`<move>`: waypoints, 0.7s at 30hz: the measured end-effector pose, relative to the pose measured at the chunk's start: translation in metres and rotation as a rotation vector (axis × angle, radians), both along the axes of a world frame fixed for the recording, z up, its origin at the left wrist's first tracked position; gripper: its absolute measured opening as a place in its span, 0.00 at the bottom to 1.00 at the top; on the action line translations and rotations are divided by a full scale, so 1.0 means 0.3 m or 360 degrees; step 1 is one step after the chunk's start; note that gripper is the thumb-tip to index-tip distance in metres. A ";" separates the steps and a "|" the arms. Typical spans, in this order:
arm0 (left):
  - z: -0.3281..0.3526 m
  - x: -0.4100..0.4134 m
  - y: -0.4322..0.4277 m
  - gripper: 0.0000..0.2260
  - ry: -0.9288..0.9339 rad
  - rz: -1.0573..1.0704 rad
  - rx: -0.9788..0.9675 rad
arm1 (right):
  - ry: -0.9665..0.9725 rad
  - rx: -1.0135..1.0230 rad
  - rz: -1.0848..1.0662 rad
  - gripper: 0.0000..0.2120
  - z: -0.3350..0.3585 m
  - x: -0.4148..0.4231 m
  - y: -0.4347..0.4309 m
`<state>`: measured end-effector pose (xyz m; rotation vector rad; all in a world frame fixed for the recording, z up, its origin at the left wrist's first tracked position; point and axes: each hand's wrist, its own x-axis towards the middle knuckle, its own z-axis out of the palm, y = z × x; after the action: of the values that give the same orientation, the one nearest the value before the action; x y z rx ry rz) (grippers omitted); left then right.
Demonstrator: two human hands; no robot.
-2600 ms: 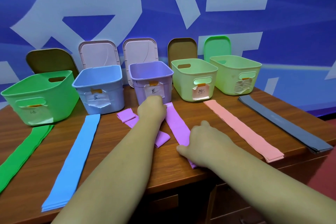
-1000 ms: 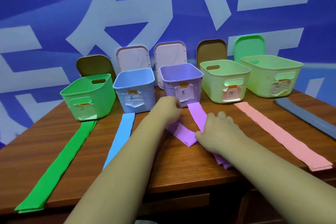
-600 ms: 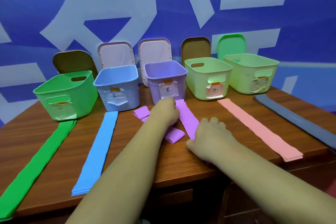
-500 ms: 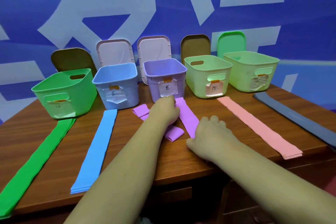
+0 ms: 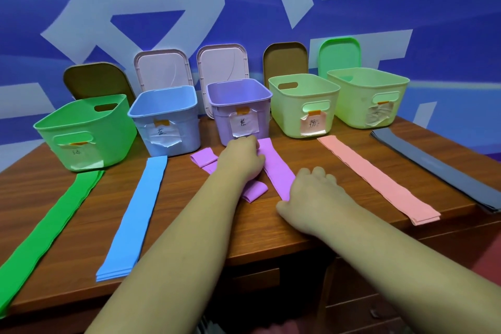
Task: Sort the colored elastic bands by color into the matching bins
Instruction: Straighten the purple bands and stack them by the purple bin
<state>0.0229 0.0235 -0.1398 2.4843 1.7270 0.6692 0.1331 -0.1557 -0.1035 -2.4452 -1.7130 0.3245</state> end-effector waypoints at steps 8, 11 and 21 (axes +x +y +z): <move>0.004 -0.010 -0.011 0.15 -0.0062 -0.0017 -0.0053 | -0.0002 -0.0016 0.0023 0.35 0.001 0.004 -0.001; 0.031 -0.045 -0.011 0.14 -0.0219 0.0034 -0.0055 | -0.0036 0.0066 0.0096 0.32 0.005 0.003 0.009; 0.035 -0.222 0.016 0.15 -0.0096 0.0542 -0.0204 | -0.0125 0.0289 0.0541 0.25 0.003 -0.102 0.135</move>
<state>-0.0436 0.0283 -0.1292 2.0856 2.1185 0.6216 0.1024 -0.1152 -0.1025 -2.0640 -2.0914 0.1013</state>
